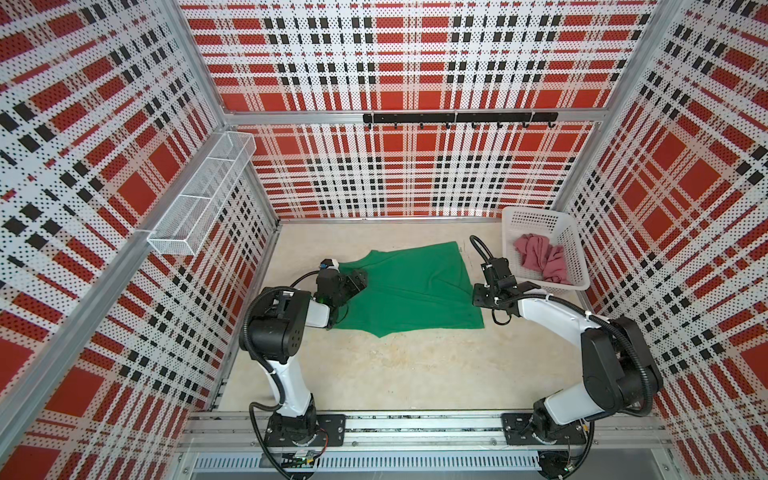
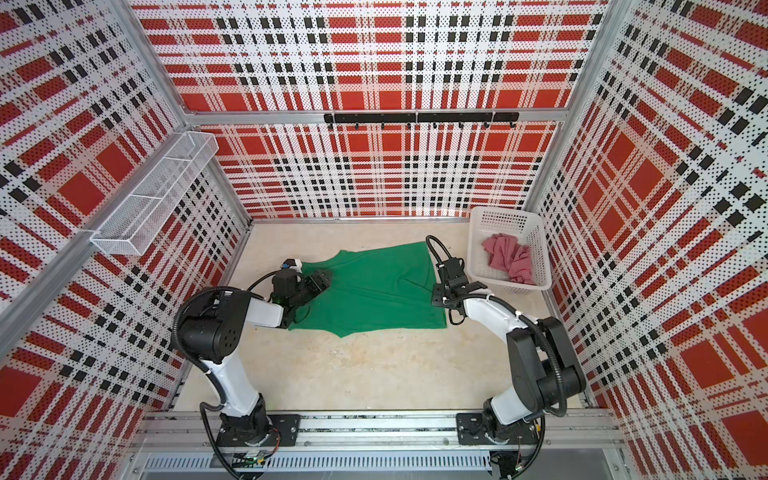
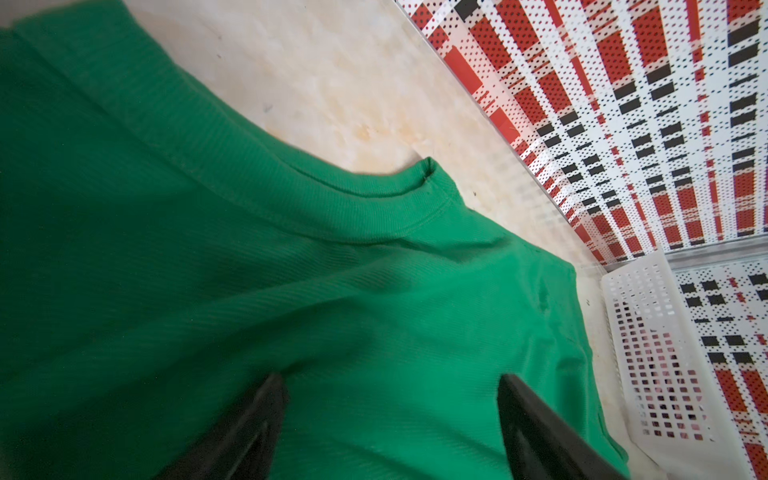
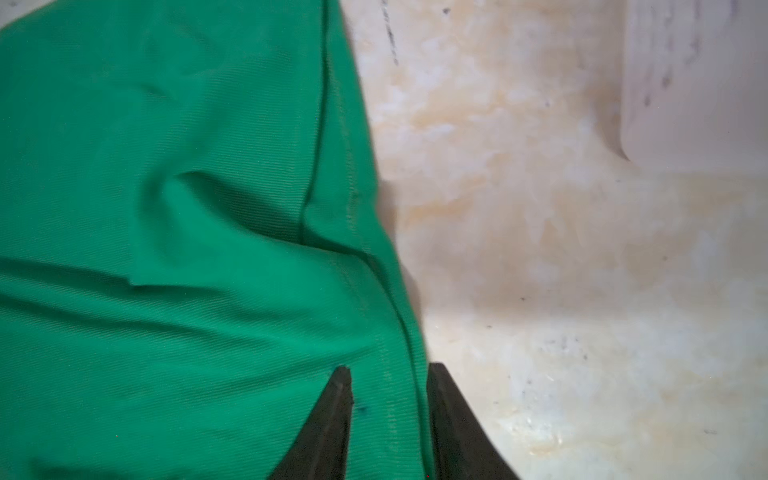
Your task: Fold and stack the tank tops
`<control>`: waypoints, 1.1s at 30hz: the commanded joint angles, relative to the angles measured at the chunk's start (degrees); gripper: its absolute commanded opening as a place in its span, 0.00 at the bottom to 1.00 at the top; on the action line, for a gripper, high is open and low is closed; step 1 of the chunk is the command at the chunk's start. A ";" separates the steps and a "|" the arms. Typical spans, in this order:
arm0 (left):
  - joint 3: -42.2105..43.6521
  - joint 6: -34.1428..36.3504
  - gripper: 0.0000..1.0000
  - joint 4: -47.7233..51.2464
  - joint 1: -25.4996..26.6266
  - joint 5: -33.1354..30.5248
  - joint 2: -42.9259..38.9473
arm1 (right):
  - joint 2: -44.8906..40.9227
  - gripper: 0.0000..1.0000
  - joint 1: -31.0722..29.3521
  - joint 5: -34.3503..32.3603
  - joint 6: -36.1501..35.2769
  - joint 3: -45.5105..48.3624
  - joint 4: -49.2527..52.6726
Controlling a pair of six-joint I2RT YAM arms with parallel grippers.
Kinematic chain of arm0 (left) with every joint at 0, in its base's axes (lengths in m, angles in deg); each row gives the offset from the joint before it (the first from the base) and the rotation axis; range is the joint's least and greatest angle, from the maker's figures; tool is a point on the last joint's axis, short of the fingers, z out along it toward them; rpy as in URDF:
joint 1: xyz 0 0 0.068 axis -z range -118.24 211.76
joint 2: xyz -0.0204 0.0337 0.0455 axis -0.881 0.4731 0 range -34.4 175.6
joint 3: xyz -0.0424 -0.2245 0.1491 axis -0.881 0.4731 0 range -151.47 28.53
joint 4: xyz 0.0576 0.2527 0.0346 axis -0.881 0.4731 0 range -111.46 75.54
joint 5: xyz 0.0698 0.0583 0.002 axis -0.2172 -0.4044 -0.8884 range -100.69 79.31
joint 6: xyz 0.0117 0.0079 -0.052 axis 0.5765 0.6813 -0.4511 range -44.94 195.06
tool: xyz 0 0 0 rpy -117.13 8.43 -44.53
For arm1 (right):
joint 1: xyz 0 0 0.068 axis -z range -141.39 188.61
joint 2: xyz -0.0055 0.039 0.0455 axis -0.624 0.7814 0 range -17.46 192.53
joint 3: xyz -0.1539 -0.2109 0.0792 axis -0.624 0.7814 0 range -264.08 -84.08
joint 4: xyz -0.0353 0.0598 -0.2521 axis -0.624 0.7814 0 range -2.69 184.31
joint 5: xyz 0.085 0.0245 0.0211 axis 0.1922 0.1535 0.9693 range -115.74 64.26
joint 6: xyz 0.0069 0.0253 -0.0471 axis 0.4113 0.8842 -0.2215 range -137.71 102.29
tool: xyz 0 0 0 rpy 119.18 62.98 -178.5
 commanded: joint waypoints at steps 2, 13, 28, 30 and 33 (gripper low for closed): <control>-2.31 4.41 0.85 15.19 1.26 -0.80 -3.62 | 4.66 0.32 -0.58 1.89 -2.47 -5.97 -2.50; 5.00 -5.98 0.84 16.25 18.07 -6.92 -16.46 | 23.22 0.30 0.50 2.14 -2.71 -20.92 -2.78; 7.27 -12.48 0.84 12.98 28.40 -8.92 -14.10 | 30.13 0.33 1.88 2.87 -1.58 -24.86 -2.52; 7.66 -12.83 0.84 12.59 28.76 -8.88 -13.63 | 30.79 0.33 1.90 3.64 -1.59 -25.07 -3.12; 8.49 -13.27 0.84 12.13 29.02 -8.88 -13.35 | 31.10 0.28 1.92 3.23 -1.50 -25.12 -3.54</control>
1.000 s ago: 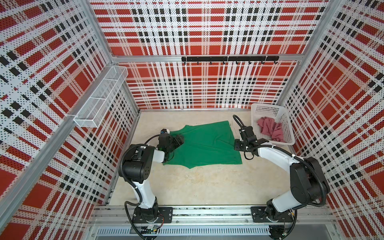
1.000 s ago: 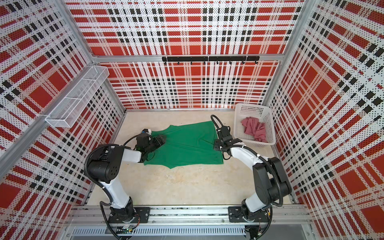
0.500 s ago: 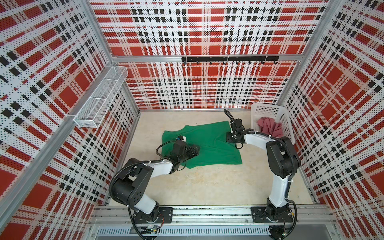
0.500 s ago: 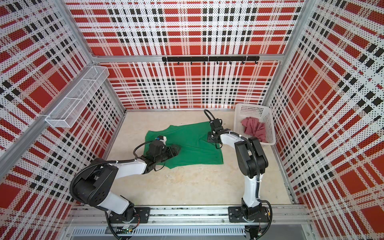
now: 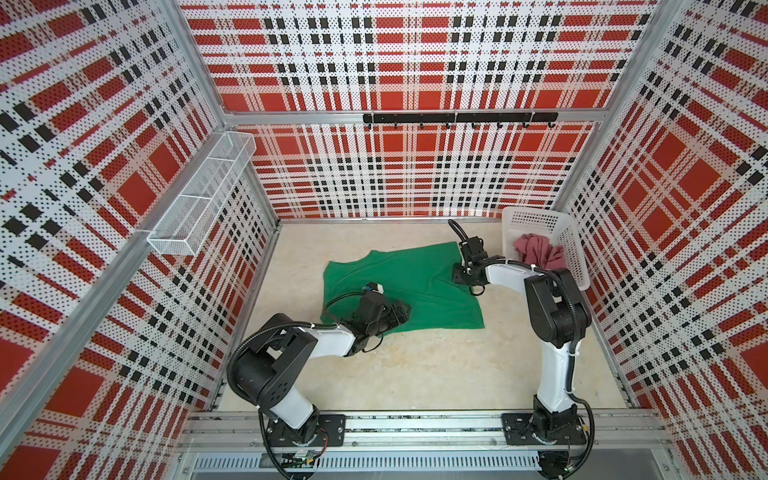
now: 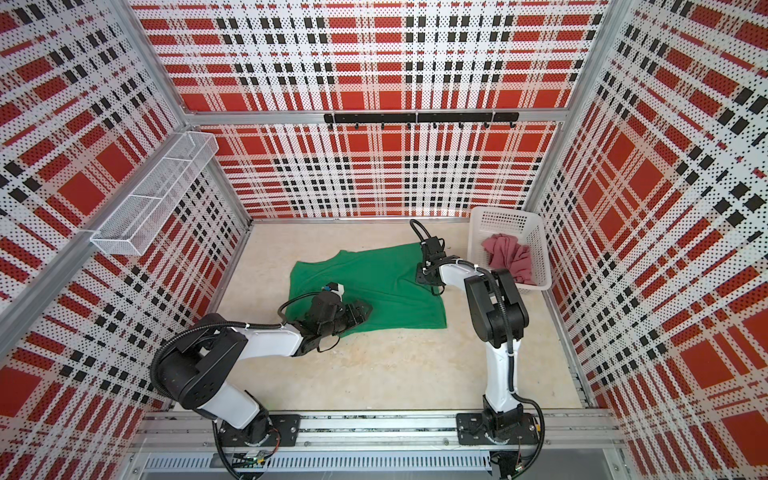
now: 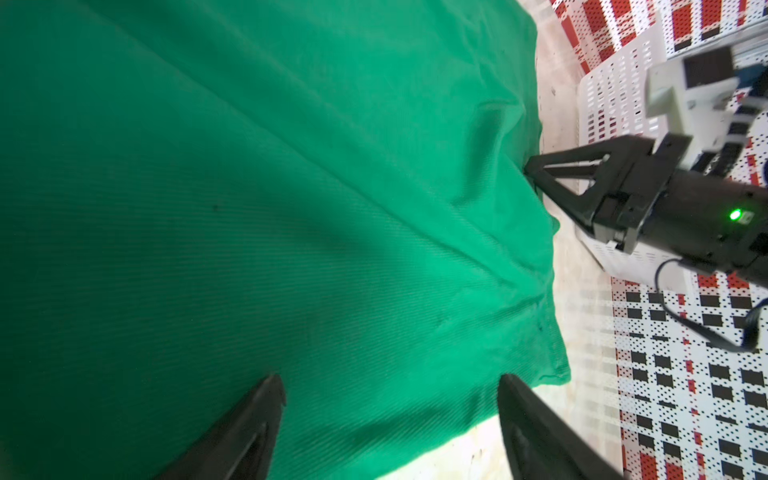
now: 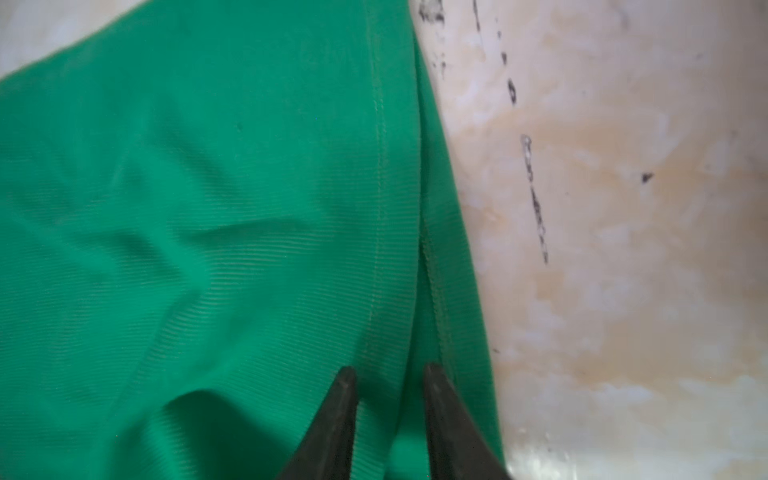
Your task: Fold and stack the tank tops
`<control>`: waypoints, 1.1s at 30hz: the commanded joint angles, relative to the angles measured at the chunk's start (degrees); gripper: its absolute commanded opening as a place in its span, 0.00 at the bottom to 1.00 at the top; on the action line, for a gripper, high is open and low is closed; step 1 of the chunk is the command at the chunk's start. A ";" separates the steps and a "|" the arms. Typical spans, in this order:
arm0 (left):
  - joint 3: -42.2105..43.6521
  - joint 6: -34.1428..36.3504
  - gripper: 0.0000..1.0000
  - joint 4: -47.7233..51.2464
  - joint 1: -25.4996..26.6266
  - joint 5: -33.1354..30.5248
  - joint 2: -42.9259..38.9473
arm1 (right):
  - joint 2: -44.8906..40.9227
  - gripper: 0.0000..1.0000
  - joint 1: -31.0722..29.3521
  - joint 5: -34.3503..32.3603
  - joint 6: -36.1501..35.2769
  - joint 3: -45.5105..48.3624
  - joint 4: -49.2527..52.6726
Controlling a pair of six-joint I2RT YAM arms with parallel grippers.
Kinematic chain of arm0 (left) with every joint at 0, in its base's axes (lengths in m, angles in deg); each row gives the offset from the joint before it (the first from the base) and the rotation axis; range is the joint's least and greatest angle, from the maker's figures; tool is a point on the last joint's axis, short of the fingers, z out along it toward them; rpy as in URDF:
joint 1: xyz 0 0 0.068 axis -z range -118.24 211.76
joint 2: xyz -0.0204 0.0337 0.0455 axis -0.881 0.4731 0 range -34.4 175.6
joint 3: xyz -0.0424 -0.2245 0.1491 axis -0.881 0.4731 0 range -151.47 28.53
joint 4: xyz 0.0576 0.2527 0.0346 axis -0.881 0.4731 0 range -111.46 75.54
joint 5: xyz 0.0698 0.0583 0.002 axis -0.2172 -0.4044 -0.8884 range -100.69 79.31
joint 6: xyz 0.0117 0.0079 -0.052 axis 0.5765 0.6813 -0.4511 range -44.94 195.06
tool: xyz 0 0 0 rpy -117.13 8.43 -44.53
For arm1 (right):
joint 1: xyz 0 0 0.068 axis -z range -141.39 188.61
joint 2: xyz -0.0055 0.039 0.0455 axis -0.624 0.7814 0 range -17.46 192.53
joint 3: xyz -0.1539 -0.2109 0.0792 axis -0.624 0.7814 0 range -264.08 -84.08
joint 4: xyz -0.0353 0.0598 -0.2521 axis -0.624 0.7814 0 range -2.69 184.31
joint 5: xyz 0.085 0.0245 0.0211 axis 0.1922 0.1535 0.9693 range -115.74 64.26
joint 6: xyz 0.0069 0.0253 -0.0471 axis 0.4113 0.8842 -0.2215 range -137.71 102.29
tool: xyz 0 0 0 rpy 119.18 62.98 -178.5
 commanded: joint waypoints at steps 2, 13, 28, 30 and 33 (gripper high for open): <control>1.70 -1.06 0.84 -2.02 0.64 -0.63 0.88 | 1.51 0.22 0.24 -0.67 0.02 -1.03 -0.12; 8.30 1.37 0.85 2.65 -0.34 0.70 0.44 | 0.42 0.00 1.41 -5.95 -2.65 -3.02 3.03; 9.68 5.82 0.85 8.08 -3.80 -0.48 -2.70 | 1.98 0.21 2.88 -8.48 -11.15 -9.28 7.18; 8.90 5.58 0.85 8.03 -3.34 -0.44 -2.96 | -0.89 0.30 2.69 -7.38 -11.55 -7.87 8.31; 7.62 5.19 0.85 8.10 -2.41 -0.40 -3.33 | -6.52 0.37 1.56 -6.53 -11.26 -3.73 10.29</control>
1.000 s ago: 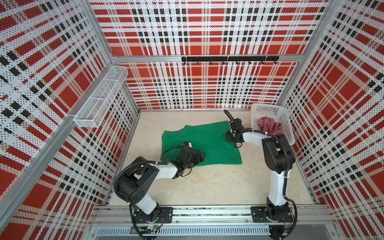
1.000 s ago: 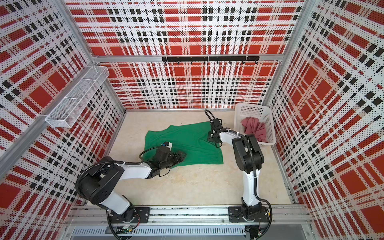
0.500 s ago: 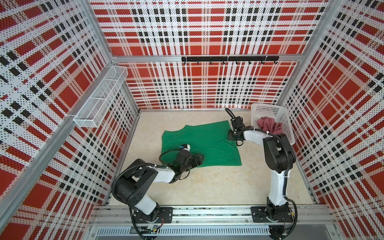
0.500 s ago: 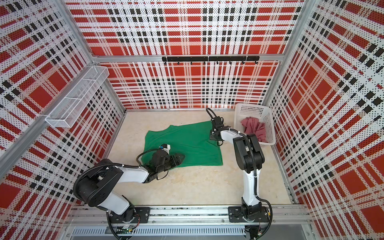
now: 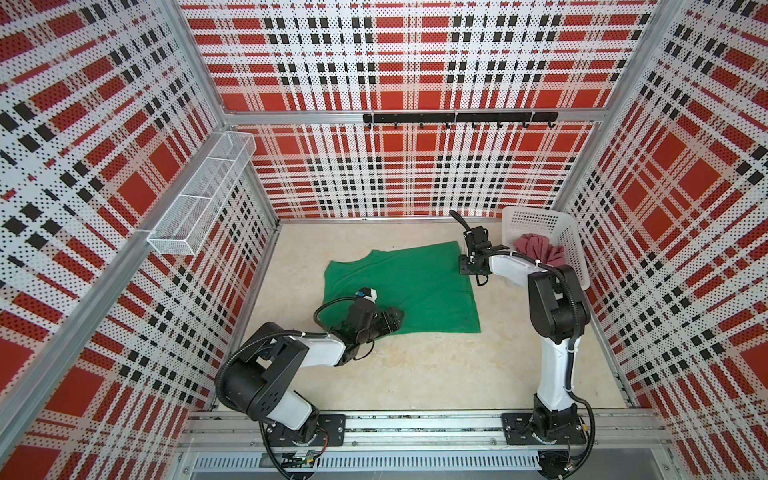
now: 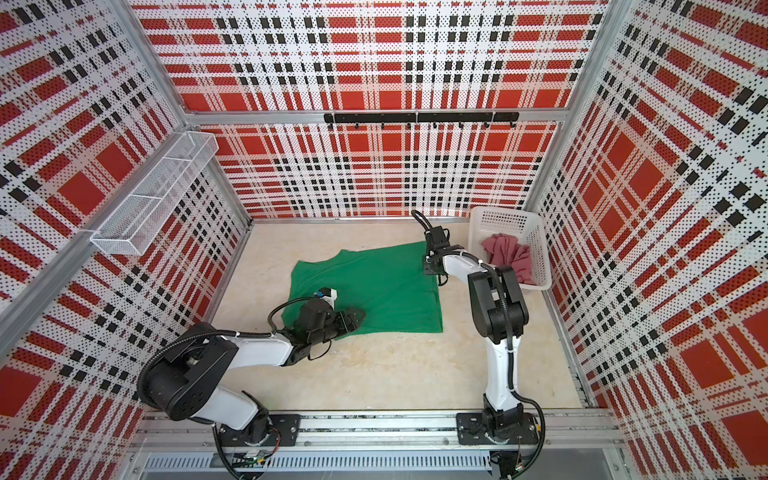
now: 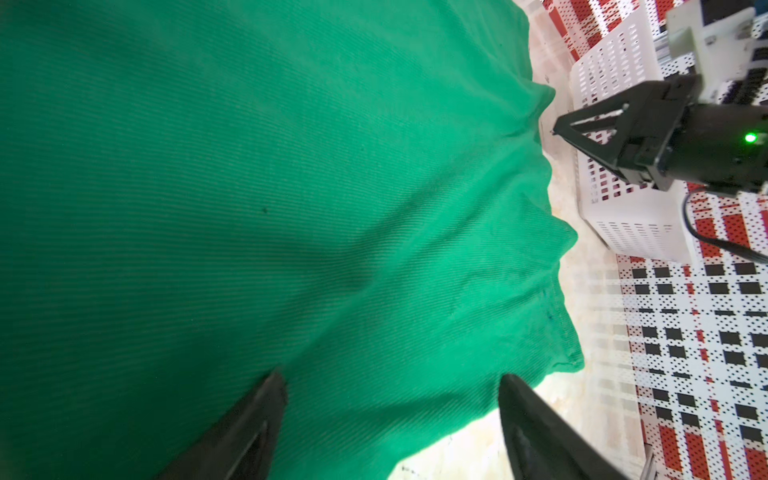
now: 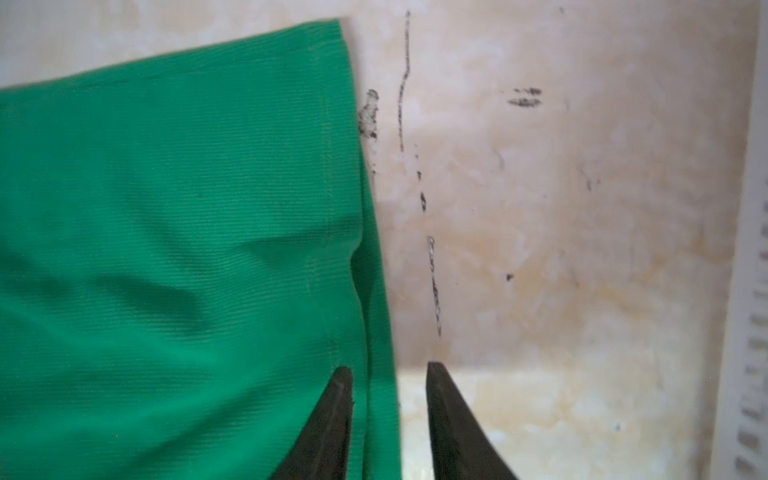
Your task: Fold and stack the tank tops
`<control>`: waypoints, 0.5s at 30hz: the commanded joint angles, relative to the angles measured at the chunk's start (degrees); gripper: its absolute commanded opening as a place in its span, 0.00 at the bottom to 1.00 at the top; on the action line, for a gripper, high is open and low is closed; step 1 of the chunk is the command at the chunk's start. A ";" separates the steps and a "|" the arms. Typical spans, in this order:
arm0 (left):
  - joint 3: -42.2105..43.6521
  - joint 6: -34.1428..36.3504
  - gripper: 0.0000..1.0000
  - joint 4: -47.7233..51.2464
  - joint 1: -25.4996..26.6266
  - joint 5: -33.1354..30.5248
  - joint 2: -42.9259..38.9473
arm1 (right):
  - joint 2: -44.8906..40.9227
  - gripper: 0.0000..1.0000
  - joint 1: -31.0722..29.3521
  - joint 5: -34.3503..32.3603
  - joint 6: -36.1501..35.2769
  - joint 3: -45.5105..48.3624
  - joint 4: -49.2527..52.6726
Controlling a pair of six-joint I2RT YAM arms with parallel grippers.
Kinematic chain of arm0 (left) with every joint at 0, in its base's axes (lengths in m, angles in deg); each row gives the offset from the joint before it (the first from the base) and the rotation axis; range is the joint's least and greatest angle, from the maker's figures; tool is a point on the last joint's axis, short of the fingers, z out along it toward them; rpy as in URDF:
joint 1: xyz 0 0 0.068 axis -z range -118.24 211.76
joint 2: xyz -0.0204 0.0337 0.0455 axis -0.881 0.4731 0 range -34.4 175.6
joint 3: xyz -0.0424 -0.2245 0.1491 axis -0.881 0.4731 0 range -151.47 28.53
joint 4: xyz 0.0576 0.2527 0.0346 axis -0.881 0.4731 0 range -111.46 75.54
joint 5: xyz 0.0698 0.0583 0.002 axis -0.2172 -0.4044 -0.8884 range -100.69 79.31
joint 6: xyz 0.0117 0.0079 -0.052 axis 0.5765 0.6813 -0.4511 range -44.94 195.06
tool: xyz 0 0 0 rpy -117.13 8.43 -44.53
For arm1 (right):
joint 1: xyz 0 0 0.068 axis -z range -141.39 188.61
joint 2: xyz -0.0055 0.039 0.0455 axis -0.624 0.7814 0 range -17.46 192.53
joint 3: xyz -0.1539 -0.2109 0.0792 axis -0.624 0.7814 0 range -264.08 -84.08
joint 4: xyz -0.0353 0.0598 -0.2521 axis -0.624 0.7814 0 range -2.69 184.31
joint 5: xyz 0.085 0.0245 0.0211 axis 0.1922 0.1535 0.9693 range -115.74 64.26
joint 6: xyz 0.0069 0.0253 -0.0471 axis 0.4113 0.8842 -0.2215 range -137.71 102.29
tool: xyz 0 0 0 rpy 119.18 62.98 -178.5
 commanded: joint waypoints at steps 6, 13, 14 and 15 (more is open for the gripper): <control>-0.31 1.33 0.85 12.30 0.81 -2.49 0.90 | -12.88 0.31 -6.06 7.38 3.48 12.00 1.26; 2.66 2.56 0.85 11.32 -0.74 -2.95 1.28 | -11.09 0.25 -5.53 7.13 10.01 21.30 -4.02; 2.98 2.90 0.85 11.38 -1.01 -2.94 1.31 | -11.06 0.25 -5.00 6.96 10.69 22.10 -3.78; 3.53 3.26 0.85 11.45 -1.56 -3.03 1.20 | -11.76 0.26 -4.59 5.99 11.28 23.24 -3.33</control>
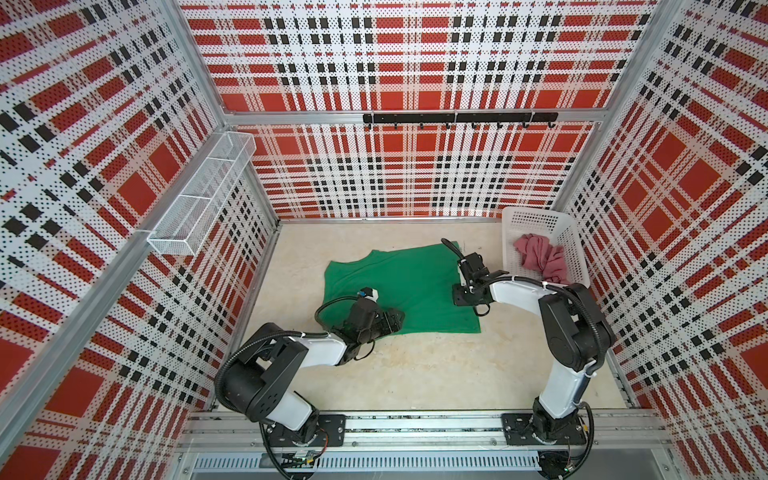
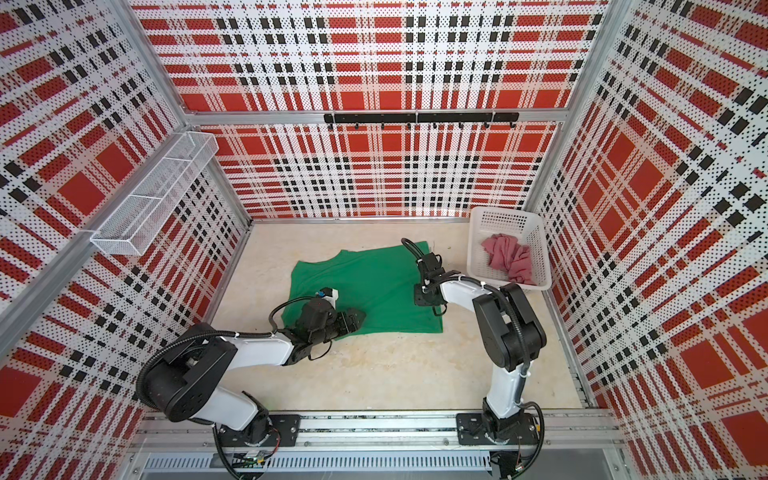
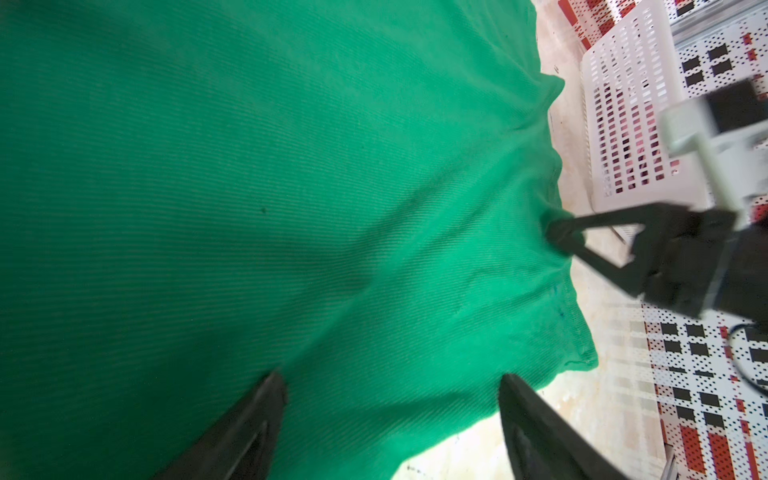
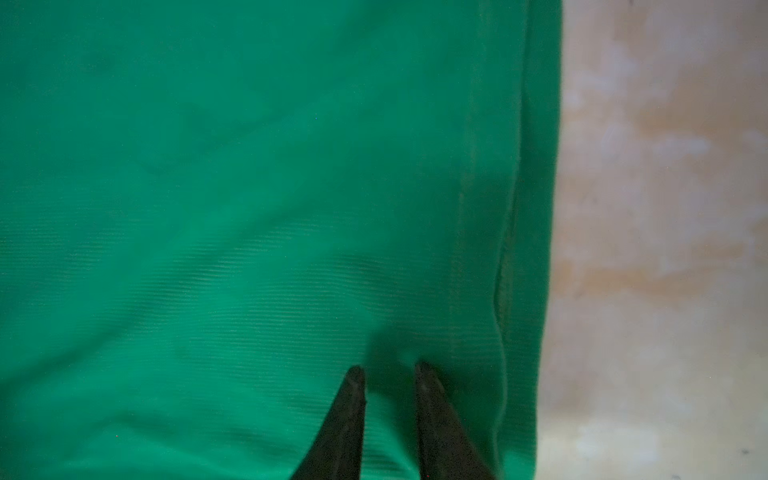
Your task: Fold and stack the tank tops
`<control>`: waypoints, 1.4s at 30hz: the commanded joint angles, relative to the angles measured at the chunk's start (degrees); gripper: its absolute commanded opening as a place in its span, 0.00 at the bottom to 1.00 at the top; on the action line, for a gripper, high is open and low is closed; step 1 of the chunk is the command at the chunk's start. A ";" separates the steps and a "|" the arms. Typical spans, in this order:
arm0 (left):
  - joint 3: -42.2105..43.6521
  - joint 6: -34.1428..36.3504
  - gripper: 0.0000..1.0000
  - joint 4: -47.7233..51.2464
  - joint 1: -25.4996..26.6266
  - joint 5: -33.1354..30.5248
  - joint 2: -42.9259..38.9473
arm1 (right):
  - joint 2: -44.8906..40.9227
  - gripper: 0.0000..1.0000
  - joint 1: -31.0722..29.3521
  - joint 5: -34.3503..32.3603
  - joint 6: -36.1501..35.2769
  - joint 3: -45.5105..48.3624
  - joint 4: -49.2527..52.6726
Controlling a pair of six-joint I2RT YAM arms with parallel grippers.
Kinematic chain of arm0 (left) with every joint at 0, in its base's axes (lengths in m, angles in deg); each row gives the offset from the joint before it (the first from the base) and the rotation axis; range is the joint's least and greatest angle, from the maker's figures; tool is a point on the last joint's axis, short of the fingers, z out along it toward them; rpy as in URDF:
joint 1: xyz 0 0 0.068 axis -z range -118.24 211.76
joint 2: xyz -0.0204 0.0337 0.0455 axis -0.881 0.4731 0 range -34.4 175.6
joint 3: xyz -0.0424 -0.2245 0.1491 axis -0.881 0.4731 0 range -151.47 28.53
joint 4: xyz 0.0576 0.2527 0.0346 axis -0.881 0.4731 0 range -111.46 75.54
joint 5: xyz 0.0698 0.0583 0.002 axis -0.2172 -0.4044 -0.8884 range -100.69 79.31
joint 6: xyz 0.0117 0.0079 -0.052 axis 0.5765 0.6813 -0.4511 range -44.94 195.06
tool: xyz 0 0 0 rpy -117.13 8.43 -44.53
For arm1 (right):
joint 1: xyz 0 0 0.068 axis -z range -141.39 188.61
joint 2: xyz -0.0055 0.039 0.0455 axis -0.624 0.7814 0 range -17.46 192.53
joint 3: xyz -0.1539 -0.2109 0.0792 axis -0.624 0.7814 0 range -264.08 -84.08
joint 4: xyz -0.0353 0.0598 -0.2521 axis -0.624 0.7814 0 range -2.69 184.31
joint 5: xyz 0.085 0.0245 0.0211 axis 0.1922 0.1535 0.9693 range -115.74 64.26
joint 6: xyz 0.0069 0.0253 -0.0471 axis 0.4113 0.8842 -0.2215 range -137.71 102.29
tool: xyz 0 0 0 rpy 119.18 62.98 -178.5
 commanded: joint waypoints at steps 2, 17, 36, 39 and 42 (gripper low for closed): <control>4.43 2.00 0.85 9.87 -2.89 -2.40 0.72 | -1.95 0.26 2.12 -4.62 3.96 4.29 1.35; -7.81 8.75 0.91 39.17 -3.10 -6.36 -20.64 | -29.48 0.48 0.77 2.93 8.01 14.89 13.26; 2.95 -3.45 0.53 43.66 -0.65 -6.40 -28.28 | -35.62 0.41 -0.64 10.21 11.09 22.05 16.43; 1.65 -3.24 0.50 41.50 -0.60 -8.28 -26.03 | -35.53 0.41 -0.90 9.53 11.00 22.13 16.43; 0.40 -2.79 0.45 39.30 -0.78 -9.03 -23.21 | -35.31 0.41 -1.15 9.17 11.00 22.23 16.52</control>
